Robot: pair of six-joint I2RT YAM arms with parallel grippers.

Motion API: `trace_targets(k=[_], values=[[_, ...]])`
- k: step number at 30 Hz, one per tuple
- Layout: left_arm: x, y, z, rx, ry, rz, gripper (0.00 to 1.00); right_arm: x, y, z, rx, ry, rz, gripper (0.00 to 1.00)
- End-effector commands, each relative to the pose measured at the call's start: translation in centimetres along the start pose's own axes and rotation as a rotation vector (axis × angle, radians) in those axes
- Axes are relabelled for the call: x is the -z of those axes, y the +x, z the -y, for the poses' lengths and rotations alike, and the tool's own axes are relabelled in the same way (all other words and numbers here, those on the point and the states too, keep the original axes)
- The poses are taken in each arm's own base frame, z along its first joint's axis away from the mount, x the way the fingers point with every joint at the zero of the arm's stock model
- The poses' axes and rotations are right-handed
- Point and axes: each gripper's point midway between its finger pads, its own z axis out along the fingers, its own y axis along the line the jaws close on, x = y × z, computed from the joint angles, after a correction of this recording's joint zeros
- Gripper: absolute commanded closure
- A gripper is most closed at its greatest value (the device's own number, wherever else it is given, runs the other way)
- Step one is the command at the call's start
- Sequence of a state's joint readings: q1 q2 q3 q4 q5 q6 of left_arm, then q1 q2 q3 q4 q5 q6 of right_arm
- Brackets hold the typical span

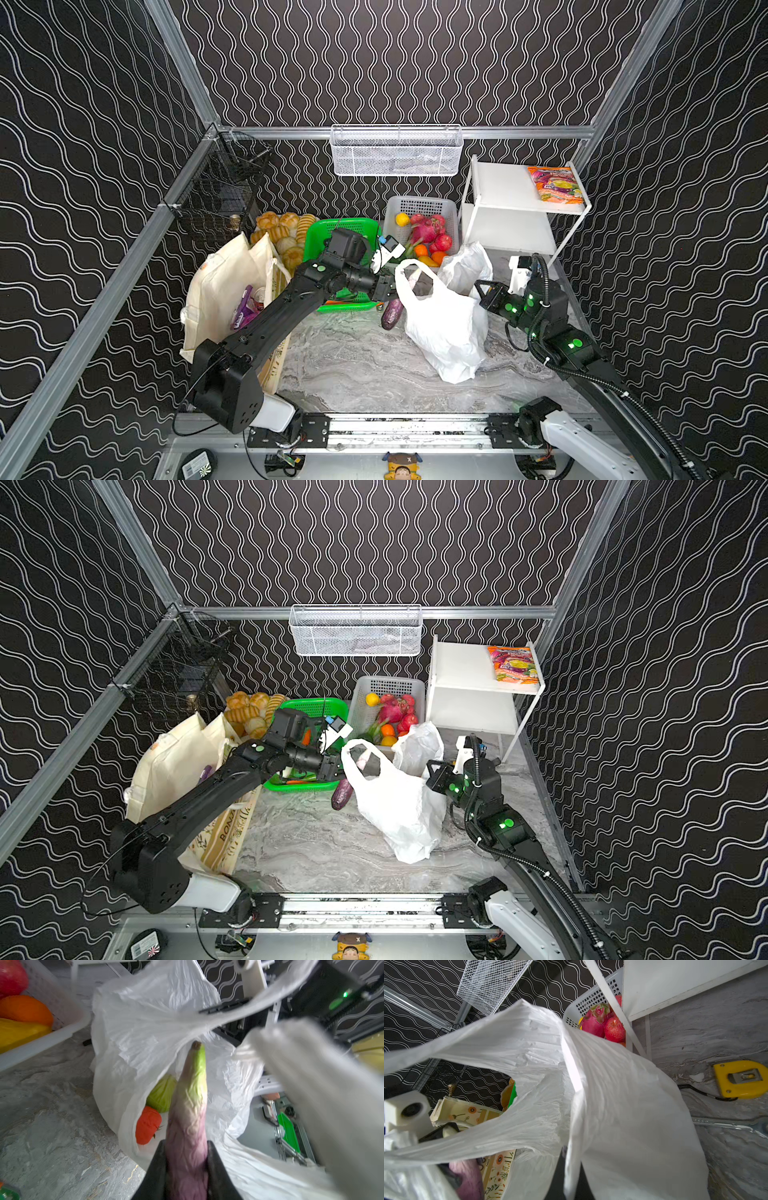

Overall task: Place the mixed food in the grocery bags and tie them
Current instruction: 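Carry the purple eggplant into the white plastic bag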

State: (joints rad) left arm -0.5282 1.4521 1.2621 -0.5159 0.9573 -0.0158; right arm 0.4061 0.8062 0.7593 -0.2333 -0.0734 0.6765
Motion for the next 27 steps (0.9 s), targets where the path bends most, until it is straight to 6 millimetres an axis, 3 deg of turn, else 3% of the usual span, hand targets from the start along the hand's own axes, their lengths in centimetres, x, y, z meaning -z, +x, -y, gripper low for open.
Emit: trace_targets(k=[1, 5, 13, 22, 27], values=[[-1.4, 4.2, 2.8, -0.137, 0.081, -0.159, 0.96, 0.1, -0.7, -1.2, -0.024, -0.054, 0.024, 1.00], [-2.4, 4.7, 3.6, -0.156, 0.079, -0.183, 0.94, 0.0, -0.5, -1.8, -0.001, -0.078, 0.000, 1.00], [-4.0, 1.4, 6.7, -0.262, 0.144, -0.140, 0.92, 0.1, 1.6, -3.3, 0.104, -0.205, -0.078, 1.00], [-6.4, -3.4, 4.4, -0.115, 0.061, -0.019, 0.93, 1.1, 3.1, -3.9, 0.226, -0.266, -0.133, 1.00], [-6.7, -4.9, 3.1, -0.073, 0.001, 0.067, 0.94, 1.3, 3.3, -3.6, 0.221, -0.264, -0.122, 1.00]])
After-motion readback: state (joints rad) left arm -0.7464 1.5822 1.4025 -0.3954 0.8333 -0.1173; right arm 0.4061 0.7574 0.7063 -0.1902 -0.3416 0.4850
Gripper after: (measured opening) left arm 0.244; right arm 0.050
